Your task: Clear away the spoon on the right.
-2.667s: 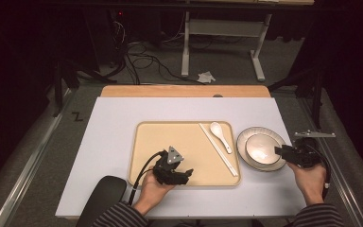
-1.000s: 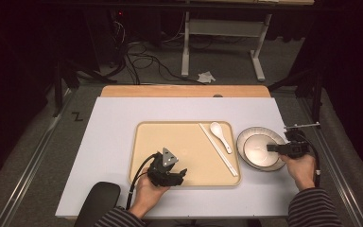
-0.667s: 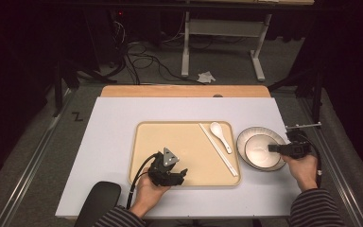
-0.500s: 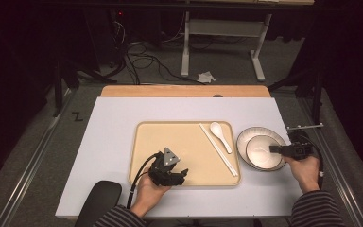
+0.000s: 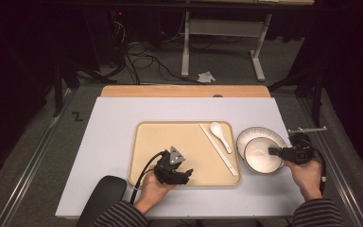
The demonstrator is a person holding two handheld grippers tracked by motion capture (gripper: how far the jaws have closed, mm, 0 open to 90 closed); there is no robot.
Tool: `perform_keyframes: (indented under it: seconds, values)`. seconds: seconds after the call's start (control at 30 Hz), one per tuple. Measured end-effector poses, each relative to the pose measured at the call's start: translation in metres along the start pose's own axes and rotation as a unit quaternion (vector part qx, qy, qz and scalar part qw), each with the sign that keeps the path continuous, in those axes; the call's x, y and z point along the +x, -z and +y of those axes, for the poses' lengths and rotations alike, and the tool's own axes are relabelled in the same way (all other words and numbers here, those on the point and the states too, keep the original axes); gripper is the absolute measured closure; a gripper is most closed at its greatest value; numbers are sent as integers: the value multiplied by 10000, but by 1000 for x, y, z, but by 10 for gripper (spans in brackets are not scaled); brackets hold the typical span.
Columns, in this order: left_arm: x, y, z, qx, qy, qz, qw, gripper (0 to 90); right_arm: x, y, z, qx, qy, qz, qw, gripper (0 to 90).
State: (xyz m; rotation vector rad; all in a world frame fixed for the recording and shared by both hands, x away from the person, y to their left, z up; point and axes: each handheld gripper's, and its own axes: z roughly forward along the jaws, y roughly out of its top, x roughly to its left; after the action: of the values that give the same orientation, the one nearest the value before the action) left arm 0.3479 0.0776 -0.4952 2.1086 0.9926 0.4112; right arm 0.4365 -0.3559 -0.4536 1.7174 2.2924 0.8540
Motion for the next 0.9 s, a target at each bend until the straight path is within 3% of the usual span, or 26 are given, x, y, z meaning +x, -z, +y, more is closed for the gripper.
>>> perform_keyframes:
  seconds: [0.33, 0.53, 0.9]
  values:
    - [-3, -7, 6, 9, -112, -145, 9998, 329, 12, 11, -5, -175, 132, 94, 9997, 839]
    - [-7, -13, 9, 90, -234, -256, 9994, 324, 28, 24, -9, -280, 279, 162, 9991, 839]
    - [-2, -11, 9, 50, -139, -171, 9997, 318, 55, 24, -1, -335, 679, 405, 9963, 839]
